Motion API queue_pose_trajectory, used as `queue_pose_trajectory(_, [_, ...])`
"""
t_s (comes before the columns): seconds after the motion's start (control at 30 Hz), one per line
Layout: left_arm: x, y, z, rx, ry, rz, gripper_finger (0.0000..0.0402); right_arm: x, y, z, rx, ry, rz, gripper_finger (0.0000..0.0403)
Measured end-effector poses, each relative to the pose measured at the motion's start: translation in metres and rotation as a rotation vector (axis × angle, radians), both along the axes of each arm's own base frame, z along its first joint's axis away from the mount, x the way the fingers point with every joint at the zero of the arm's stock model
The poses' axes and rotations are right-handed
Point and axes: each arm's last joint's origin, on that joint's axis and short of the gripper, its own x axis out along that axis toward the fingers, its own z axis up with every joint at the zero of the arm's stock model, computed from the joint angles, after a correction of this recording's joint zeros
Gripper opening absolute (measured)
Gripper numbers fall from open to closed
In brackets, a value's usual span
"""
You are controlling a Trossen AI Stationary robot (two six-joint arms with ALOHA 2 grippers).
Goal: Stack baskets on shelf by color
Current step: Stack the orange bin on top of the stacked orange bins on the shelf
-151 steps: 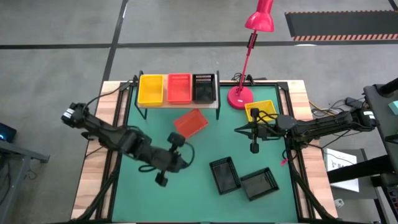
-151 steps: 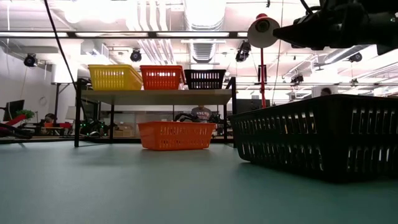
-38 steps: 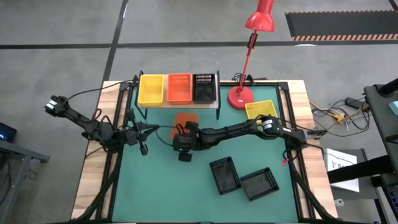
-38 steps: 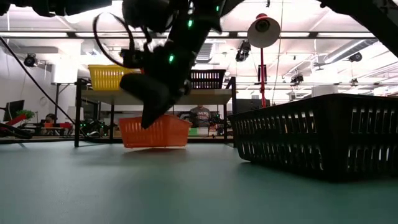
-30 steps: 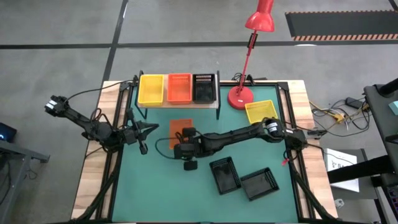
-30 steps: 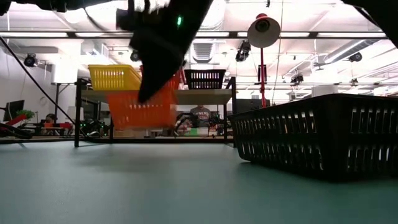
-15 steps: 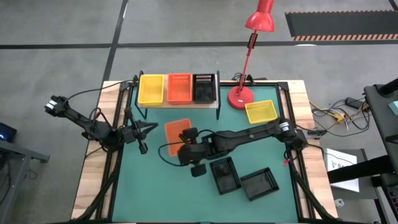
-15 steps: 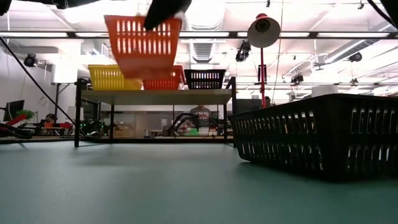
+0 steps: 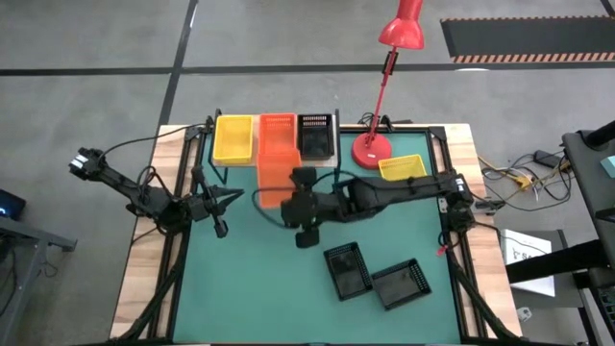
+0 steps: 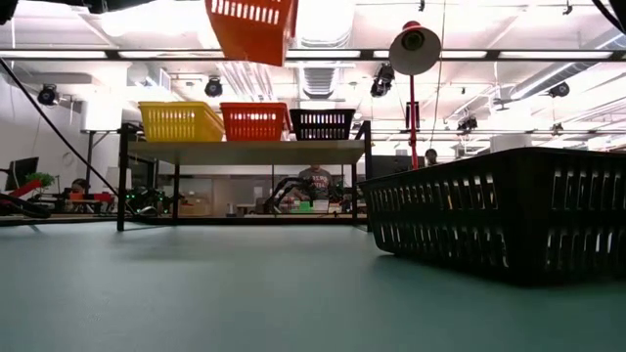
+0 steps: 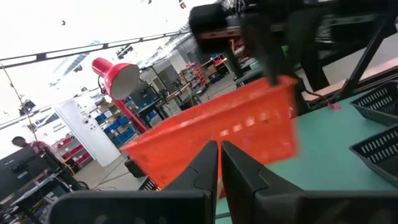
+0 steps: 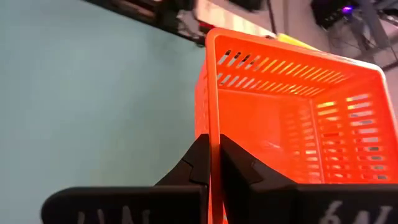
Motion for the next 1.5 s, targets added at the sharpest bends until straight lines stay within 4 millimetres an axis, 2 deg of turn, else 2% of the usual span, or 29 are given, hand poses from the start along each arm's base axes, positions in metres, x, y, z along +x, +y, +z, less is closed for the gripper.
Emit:
queue_pose_trajectory(0.53, [0.0, 0.0, 0.0, 0.018, 0.007, 0.002, 0.0004, 0.013, -0.112, 0.007, 0.042, -0.075, -0.037, 0.0009])
queue_pose_trajectory(0.77, [0.0, 0.0, 0.0, 0.017, 0.006, 0.002, 0.0004, 0.016, -0.147, 0.006, 0.082, -0.129, -0.023, 0.0009])
queue_pose_trajectory(0.97, [0.0, 0.0, 0.0, 0.016, 0.004, 0.002, 0.0004, 0.019, -0.166, -0.004, 0.091, -0.105, -0.039, 0.0009])
queue_pose_trajectory(1.27, [0.0, 0.0, -0.001, 0.019, 0.008, 0.002, 0.0004, 0.031, -0.182, -0.029, 0.075, -0.057, -0.06, 0.0009])
queue_pose_trajectory(1.5, [0.0, 0.0, 0.0, 0.019, 0.006, 0.003, 0.0004, 0.031, -0.185, -0.029, 0.069, -0.056, -0.065, 0.0009])
